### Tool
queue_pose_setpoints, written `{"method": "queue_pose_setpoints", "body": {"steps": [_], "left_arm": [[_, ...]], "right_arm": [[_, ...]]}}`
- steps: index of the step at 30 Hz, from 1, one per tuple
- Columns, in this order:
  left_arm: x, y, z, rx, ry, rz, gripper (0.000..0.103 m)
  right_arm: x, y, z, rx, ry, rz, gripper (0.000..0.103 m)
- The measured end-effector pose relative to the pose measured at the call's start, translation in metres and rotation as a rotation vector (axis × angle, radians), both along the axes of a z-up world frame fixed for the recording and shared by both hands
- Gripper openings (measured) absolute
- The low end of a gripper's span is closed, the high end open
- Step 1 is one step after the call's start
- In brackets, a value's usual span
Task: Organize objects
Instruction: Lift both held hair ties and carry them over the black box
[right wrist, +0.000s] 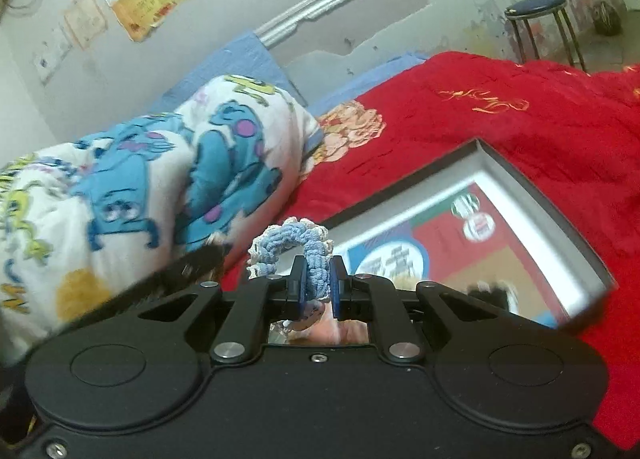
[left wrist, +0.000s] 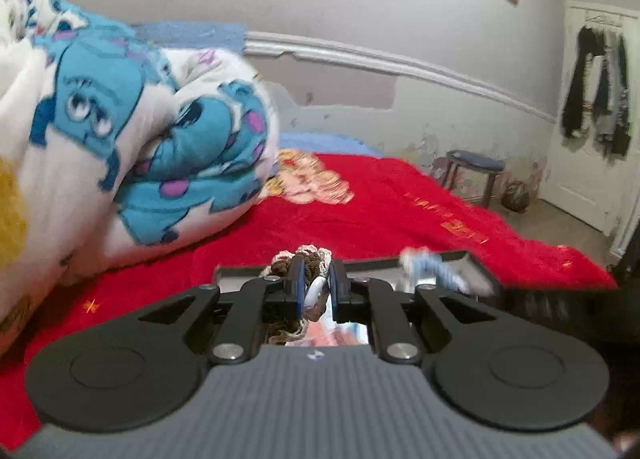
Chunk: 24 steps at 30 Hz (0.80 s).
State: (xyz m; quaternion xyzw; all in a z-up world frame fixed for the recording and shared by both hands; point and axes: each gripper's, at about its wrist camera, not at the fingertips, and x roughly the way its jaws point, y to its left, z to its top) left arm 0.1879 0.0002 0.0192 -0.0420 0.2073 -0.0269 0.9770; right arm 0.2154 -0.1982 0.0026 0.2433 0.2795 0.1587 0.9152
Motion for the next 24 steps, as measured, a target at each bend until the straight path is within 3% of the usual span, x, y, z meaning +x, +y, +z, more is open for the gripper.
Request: {"method": "queue_pose_setpoints", "body": {"steps": [6,10,17,24], "left_arm": [[0.009,-0.001,-0.017,-0.002,0.065,0.01,0.015],[0.009,-0.016,-0.024,0.088,0.043,0.03,0.016],[0.009,-0.022,-0.036,0.143,0.08,0.033,0.016],[0.012,-0.017,-0.042,0.108,0.137,0.043,0.016]], "right_arm": [[0.028,0.001,-0.028,0.034,0.046,0.003,0.012],[0.034,0.0,-0.041,0.024,0.059,0.005,0.012],[0.027,-0.004,-0.053,0.076,0.078,-0.006,0.012],[0.021,0.003,-0.052,0.031,0.069,-0.007,0.012]]}}
